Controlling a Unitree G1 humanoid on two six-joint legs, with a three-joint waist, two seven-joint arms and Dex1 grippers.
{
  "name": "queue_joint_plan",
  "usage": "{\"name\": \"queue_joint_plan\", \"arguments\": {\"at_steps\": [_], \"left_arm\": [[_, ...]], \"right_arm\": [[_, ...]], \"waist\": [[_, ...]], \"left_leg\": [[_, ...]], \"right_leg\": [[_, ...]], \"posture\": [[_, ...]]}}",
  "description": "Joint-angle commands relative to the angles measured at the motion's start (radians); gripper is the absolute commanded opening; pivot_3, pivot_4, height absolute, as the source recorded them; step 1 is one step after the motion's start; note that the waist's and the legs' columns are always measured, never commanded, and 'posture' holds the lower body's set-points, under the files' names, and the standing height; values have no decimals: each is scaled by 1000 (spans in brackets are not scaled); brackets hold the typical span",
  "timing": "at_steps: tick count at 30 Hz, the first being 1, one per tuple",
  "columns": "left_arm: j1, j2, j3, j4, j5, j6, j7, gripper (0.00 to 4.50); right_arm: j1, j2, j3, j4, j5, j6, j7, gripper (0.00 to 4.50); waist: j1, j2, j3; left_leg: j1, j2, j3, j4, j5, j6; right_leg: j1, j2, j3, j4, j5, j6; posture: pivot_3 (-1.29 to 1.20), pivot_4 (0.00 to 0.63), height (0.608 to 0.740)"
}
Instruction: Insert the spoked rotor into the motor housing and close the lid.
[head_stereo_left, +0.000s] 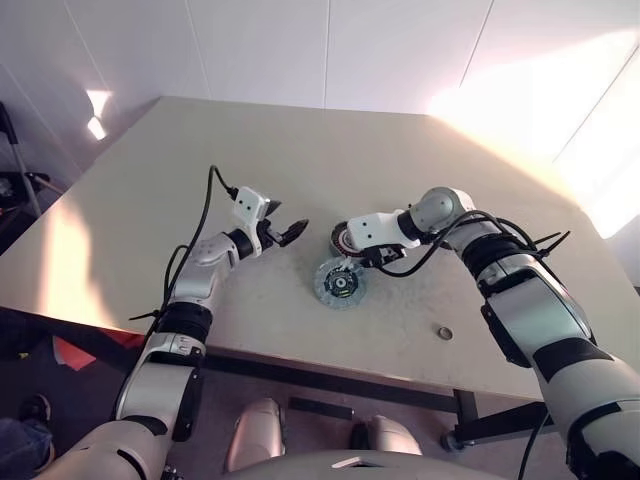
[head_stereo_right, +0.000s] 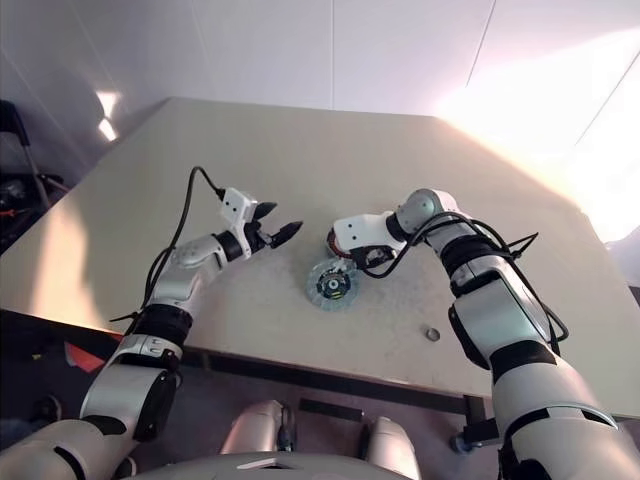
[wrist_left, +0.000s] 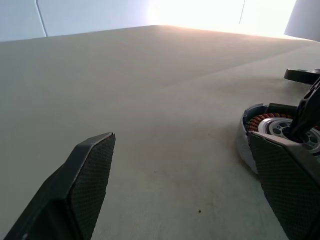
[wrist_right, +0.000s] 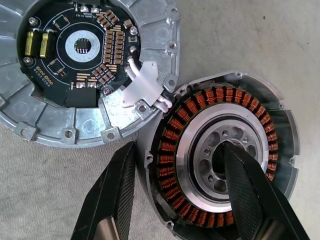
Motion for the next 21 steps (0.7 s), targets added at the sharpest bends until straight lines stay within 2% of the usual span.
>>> {"name": "queue_joint_plan", "arguments": {"at_steps": [1,3,7,10,12,16,18,21], "left_arm": [[-8,11,15,-51,-11,0,7,4500],[-9,12,15,-51,-10,1,9,4500],[-13,8,13,-46,-8,-1,17,4500],[-8,2,9,-51,-7,-3,22,4500],[-2,-1,8,-53,-7,-5,25,4500],[11,-6,7,-59,-5,-10,29,4500],[20,-8,7,-66,-6,-9,33,4500],[30,-11,5,-72,-6,-9,35,4500]], "right_arm": [[-31,2,-1,20,-9,-7,14,2605],[-29,-2,0,22,-12,-16,25,2218],[-13,5,-51,-3,49,24,65,2167],[-6,47,-169,-71,207,294,185,2167],[19,28,-193,-147,236,442,233,2167],[109,-26,-207,-385,273,727,264,2167],[180,-69,-214,-574,307,914,279,2167],[263,-131,-217,-781,324,1108,242,2167]], "waist": [[0,0,0],[-1,0,0],[-2,0,0],[-2,0,0],[-6,0,0],[-3,-1,0],[7,-1,0],[14,-1,1]], "left_leg": [[0,0,0,0,0,0],[1,0,0,0,0,0],[2,0,0,0,1,-1],[1,0,0,0,1,-1],[0,0,0,0,1,0],[-1,0,0,0,2,2],[-1,0,0,0,2,2],[-1,0,0,0,2,1]], "right_leg": [[0,0,0,0,0,0],[1,0,0,1,0,0],[1,0,1,2,0,0],[0,0,1,3,0,-1],[-1,0,1,3,0,-1],[-2,0,0,3,0,-1],[-2,0,0,3,0,-1],[-2,0,0,3,0,-1]], "posture": [[0,0,740],[0,0,740],[0,0,740],[0,0,740],[0,0,740],[0,0,740],[0,0,740],[0,0,740]]}}
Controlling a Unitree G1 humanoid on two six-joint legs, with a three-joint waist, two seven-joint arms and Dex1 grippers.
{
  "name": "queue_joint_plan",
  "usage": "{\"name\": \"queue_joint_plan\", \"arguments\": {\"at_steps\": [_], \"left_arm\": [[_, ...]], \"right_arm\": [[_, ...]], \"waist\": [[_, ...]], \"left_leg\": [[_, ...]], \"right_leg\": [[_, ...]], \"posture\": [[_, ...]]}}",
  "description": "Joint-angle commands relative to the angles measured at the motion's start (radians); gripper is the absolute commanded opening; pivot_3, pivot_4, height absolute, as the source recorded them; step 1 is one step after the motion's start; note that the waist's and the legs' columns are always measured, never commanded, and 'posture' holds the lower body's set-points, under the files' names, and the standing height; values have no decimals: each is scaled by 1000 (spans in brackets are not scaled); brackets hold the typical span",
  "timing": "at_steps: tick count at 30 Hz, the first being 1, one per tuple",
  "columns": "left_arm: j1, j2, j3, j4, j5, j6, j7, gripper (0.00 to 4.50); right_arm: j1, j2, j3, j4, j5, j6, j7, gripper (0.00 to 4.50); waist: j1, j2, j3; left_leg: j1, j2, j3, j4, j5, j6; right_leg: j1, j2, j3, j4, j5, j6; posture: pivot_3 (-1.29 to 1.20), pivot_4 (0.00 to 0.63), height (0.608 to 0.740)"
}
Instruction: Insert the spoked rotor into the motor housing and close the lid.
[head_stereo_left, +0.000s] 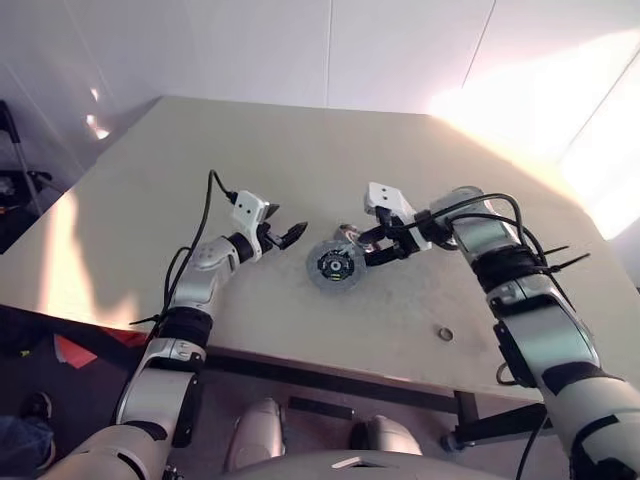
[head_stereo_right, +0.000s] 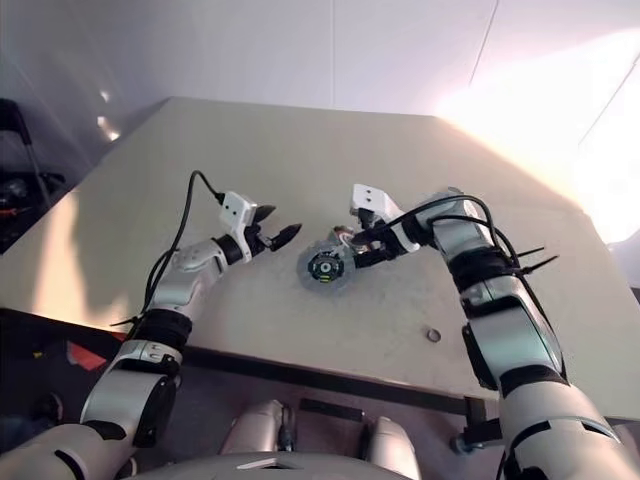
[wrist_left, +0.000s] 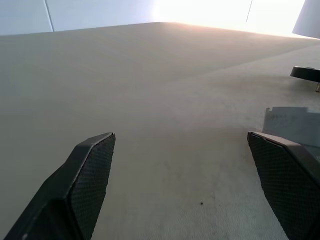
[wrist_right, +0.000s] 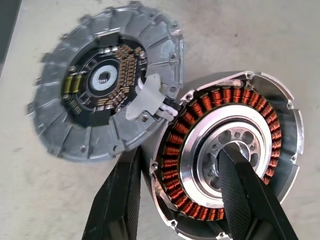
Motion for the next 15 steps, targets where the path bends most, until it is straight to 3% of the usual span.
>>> {"name": "queue_joint_plan", "arguments": {"at_steps": [1,6,10,15], "left_arm": [[-3,-2,5,-50,-6,-17,4,4500],[5,-6,0,-54,-4,-17,4,4500],[15,-15,-8,-59,-1,-15,4,4500],[22,-19,-14,-70,2,-10,5,4500]], "right_arm": [[50,-62,-26,-223,41,197,-20,2167],[78,-127,-45,-325,62,397,-110,2167],[-22,-40,-109,-196,36,618,-381,2167],[-8,-12,-104,-261,95,776,-472,2167]], "waist": [[3,0,0],[4,0,0],[-6,0,0],[1,0,0]], "left_leg": [[0,0,0,0,0,-1],[2,0,0,0,1,-3],[5,0,0,-1,2,-6],[6,0,0,-3,4,-9]], "right_leg": [[0,0,0,0,0,0],[1,0,0,1,0,0],[2,0,1,2,0,0],[2,0,1,2,0,0]], "posture": [[0,0,740],[0,0,740],[0,0,740],[0,0,740]]}}
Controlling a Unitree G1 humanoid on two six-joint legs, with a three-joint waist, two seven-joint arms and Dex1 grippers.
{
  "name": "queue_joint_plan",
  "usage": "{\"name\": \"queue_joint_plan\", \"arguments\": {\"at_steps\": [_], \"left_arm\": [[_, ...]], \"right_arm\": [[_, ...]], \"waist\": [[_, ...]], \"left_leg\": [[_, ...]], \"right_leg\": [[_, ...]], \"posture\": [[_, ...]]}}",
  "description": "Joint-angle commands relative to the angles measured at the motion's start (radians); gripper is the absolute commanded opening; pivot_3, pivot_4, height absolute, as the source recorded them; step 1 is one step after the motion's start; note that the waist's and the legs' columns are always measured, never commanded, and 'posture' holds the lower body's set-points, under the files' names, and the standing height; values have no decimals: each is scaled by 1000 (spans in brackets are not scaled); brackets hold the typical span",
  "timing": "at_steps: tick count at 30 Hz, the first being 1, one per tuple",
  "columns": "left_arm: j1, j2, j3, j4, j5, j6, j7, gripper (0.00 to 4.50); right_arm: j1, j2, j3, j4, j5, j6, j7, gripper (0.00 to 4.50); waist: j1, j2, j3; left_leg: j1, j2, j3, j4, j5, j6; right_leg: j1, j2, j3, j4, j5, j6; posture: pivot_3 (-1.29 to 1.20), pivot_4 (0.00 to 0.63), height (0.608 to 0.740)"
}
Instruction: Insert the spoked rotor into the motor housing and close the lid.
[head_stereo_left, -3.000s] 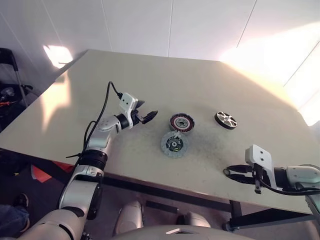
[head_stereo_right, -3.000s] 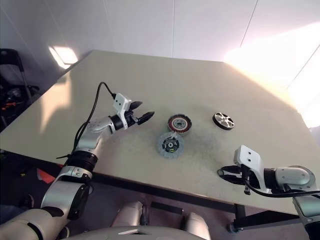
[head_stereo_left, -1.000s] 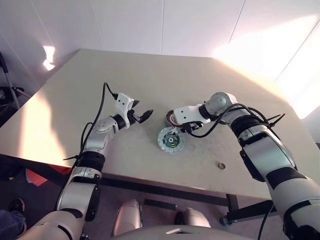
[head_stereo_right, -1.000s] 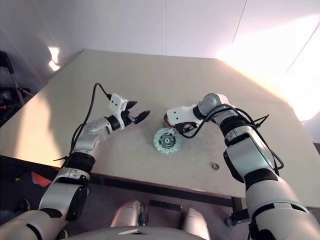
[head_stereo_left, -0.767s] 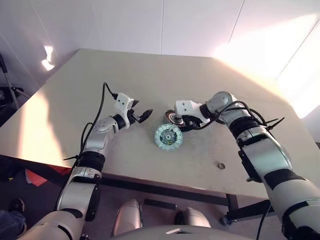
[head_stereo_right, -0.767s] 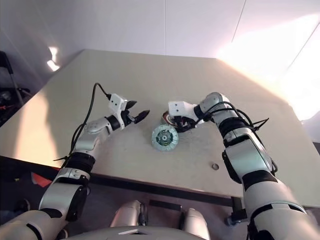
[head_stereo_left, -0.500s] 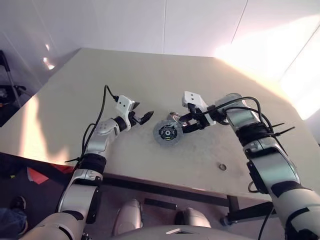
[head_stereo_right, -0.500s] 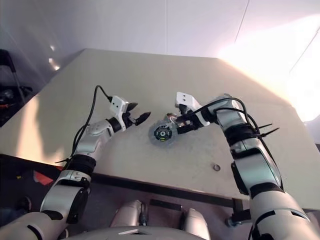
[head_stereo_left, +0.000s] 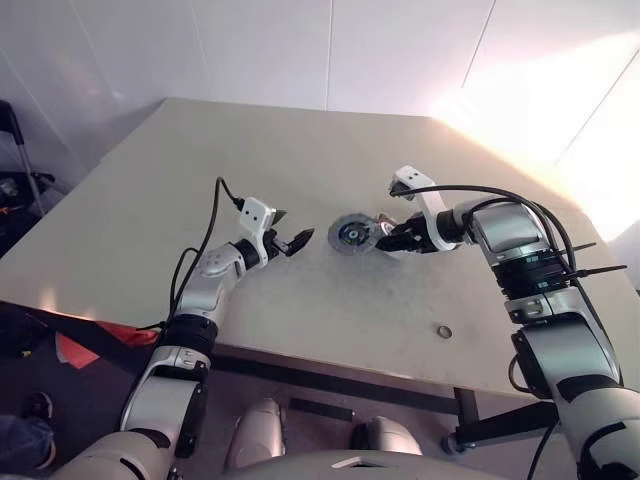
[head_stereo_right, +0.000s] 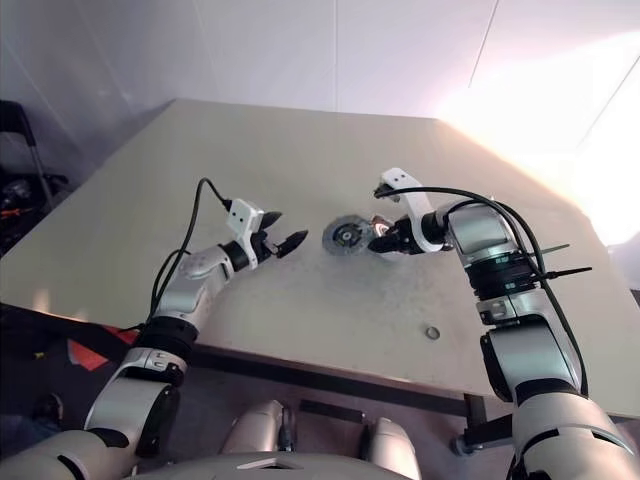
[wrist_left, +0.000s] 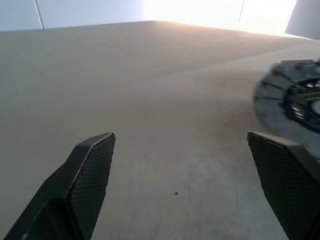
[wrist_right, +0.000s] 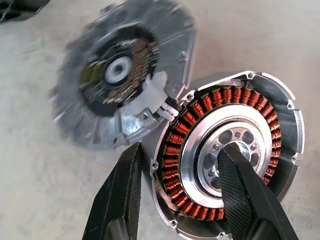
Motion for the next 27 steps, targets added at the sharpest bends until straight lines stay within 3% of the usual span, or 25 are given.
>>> {"name": "queue_joint_plan", "arguments": {"at_steps": [1,10,13,24,27], "left_arm": [[-10,7,4,-41,-3,-8,0,4500],[11,19,6,-60,-1,0,4,4500],[15,19,7,-64,-1,1,8,4500],[20,18,6,-77,-1,8,13,4500],[25,23,8,-85,-1,10,13,4500]], "right_arm": [[2,8,-17,-81,45,123,-61,2167],[109,65,-45,-360,154,472,-218,2167],[167,100,-58,-432,182,505,-276,2167],[216,277,-109,-348,145,500,-539,2167],[213,277,-97,-350,168,498,-546,2167]], "waist": [[2,0,0],[3,0,0],[3,-2,-1],[-11,-13,-9],[-11,-18,-12]], "left_leg": [[0,0,0,-1,0,0],[0,0,0,-8,2,-3],[2,0,0,-11,2,-3],[52,-3,1,-41,7,-15],[56,-3,0,-45,8,-17]], "right_leg": [[0,0,0,-1,0,0],[0,1,-1,-8,0,1],[3,1,-1,-10,0,1],[42,3,0,-29,-7,10],[45,4,0,-29,-8,9]], "posture": [[0,0,740],[0,0,740],[0,0,740],[0,0,740],[0,0,740]]}}
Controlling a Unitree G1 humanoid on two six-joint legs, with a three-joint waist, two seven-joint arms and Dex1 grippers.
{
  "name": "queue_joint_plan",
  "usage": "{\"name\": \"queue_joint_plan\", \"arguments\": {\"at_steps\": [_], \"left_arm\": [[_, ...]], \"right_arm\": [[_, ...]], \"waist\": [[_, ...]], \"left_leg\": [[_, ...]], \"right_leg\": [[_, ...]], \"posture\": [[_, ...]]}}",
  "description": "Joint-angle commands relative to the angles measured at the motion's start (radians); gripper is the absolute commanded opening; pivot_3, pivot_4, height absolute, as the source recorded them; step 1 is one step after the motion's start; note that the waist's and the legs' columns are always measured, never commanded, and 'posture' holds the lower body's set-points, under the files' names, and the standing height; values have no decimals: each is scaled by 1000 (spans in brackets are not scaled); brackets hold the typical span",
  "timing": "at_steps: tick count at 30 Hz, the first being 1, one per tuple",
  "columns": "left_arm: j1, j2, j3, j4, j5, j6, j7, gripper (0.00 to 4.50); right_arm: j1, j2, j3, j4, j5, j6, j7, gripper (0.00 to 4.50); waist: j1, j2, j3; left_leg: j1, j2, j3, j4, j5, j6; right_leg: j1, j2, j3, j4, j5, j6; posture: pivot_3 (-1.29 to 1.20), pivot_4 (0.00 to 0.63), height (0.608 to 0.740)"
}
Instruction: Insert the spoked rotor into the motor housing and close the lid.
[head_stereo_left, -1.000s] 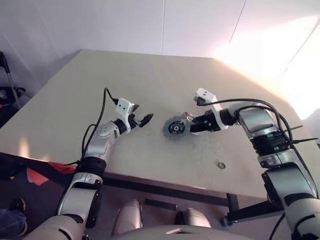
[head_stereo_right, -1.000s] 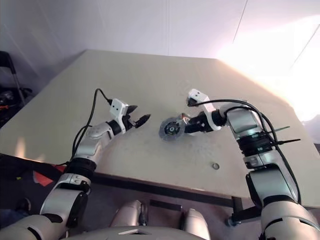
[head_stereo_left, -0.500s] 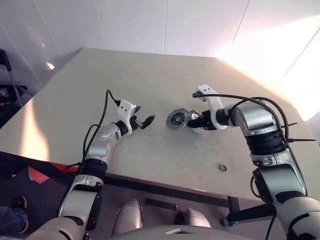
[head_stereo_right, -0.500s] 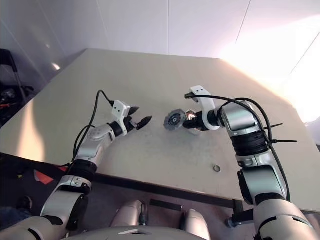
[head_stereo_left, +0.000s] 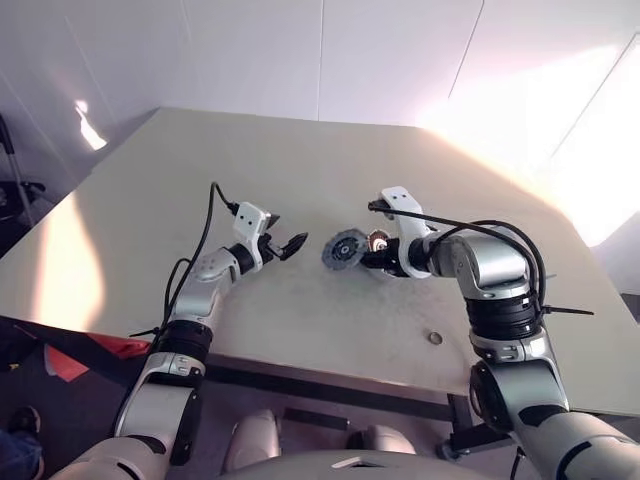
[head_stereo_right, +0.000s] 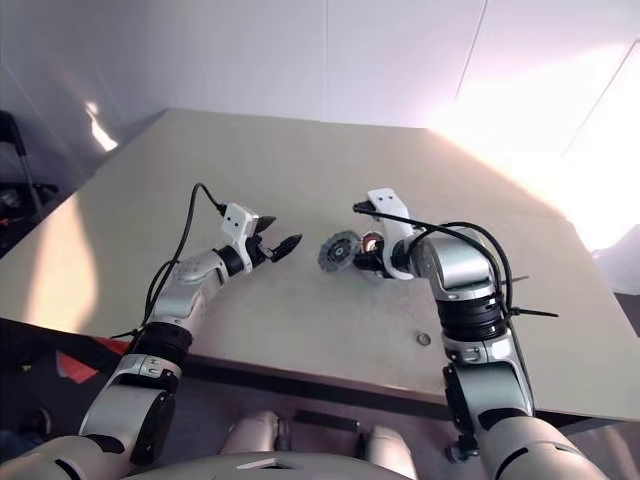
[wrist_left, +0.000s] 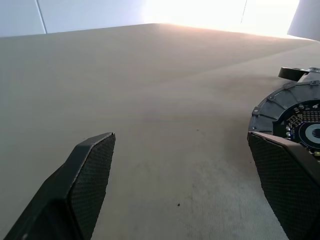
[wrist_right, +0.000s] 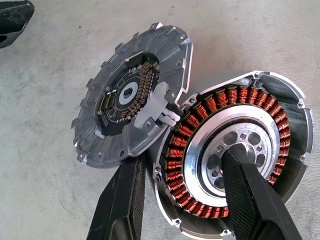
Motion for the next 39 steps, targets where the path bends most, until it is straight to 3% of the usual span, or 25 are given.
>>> {"name": "queue_joint_plan", "arguments": {"at_steps": [1,8,14,18,21,27,32,39], "left_arm": [[-3,12,8,-51,-6,-3,5,4500],[3,12,6,-52,-7,-3,7,4500],[-13,5,4,-36,-4,-7,9,4500],[-11,2,3,-37,-3,-6,12,4500],[-5,0,2,-41,-2,-6,14,4500],[2,8,7,-44,-2,-8,17,4500],[6,3,2,-44,0,-10,22,4500],[26,-24,-18,-60,5,-8,24,4500]], "right_arm": [[32,13,40,66,57,38,3,2167],[-15,-264,319,-119,148,-356,351,2167],[-81,-427,441,-43,40,-877,617,2167],[-158,-435,484,138,-77,-1209,679,2167],[-214,-430,504,296,-153,-1443,726,2167],[-259,-514,536,486,-207,-1922,988,2167],[-302,-503,522,591,-241,-2078,1057,2167],[-431,-438,530,825,-428,-2224,909,2167]], "waist": [[0,-1,-1],[0,3,4],[8,8,6],[4,8,6],[3,8,6],[5,8,7],[-4,8,7],[-24,8,7]], "left_leg": [[1,1,0,0,0,-1],[-2,1,0,0,0,-1],[-26,3,-1,3,2,-3],[-43,2,-1,15,-1,2],[-43,3,-1,21,-5,8],[-42,3,-1,29,-8,14],[-43,3,0,31,-9,16],[-44,4,0,35,-9,16]], "right_leg": [[1,1,0,0,0,0],[-2,1,1,0,0,0],[-23,4,1,5,6,-8],[-37,2,1,10,7,-7],[-36,2,1,12,5,-10],[-32,0,0,14,5,-10],[-33,-1,0,17,5,-10],[-34,-1,0,19,6,-11]], "posture": [[0,0,740],[0,0,740],[0,0,740],[0,0,740],[0,0,740],[0,0,740],[0,0,740],[0,0,740]]}}
